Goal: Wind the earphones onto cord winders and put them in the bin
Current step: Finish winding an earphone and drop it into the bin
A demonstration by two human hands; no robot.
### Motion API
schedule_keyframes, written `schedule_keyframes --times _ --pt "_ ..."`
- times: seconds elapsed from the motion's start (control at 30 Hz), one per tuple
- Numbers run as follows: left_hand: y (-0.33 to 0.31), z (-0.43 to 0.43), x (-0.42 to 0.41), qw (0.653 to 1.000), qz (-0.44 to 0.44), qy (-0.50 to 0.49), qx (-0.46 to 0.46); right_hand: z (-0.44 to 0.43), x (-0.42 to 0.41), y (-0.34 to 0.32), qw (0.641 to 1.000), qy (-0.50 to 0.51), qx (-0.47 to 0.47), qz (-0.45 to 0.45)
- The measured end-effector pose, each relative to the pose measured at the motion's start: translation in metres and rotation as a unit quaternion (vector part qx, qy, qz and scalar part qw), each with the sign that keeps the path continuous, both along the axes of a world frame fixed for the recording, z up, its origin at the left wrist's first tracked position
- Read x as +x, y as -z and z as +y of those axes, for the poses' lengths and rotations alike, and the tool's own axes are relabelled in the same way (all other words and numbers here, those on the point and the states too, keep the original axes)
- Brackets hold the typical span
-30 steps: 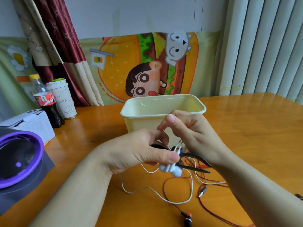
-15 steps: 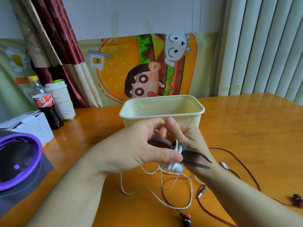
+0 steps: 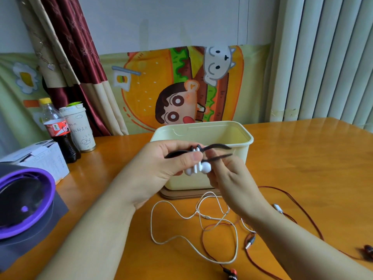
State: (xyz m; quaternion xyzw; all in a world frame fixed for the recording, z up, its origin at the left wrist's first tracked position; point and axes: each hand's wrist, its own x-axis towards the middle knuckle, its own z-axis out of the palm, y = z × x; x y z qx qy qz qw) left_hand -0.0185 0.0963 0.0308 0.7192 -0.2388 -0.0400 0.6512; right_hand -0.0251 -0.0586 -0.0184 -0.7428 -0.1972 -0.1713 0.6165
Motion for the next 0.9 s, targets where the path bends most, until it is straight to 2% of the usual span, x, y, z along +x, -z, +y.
schedule_keyframes --times 0.13,0.27,0.37,0.5,0.63,0.77,0.9 --pt "0.010 -0.004 0.008 0.992 0.081 -0.029 -0.089 0.000 -0.001 -0.006 0.994 -0.044 0.092 0.043" --pt "0.012 -0.010 0.008 0.981 0.104 -0.039 -0.158 0.001 -0.004 -0.007 0.985 -0.056 0.153 0.063" --pt "0.017 -0.018 0.007 0.971 0.114 -0.048 -0.204 0.003 -0.006 -0.003 0.993 0.030 0.113 -0.001" --pt "0.020 -0.030 0.001 0.954 0.140 -0.047 -0.263 0.007 -0.009 -0.001 0.990 0.085 0.042 -0.108" --pt "0.022 -0.033 -0.001 0.940 0.165 -0.069 -0.290 0.001 -0.008 -0.007 0.989 0.091 0.005 -0.117" --pt "0.022 -0.033 -0.001 0.939 0.176 -0.087 -0.281 -0.009 -0.002 -0.010 0.986 0.106 -0.055 -0.117" --pt "0.020 -0.030 -0.001 0.947 0.179 -0.083 -0.253 -0.018 0.002 -0.014 0.984 0.101 -0.071 -0.131"
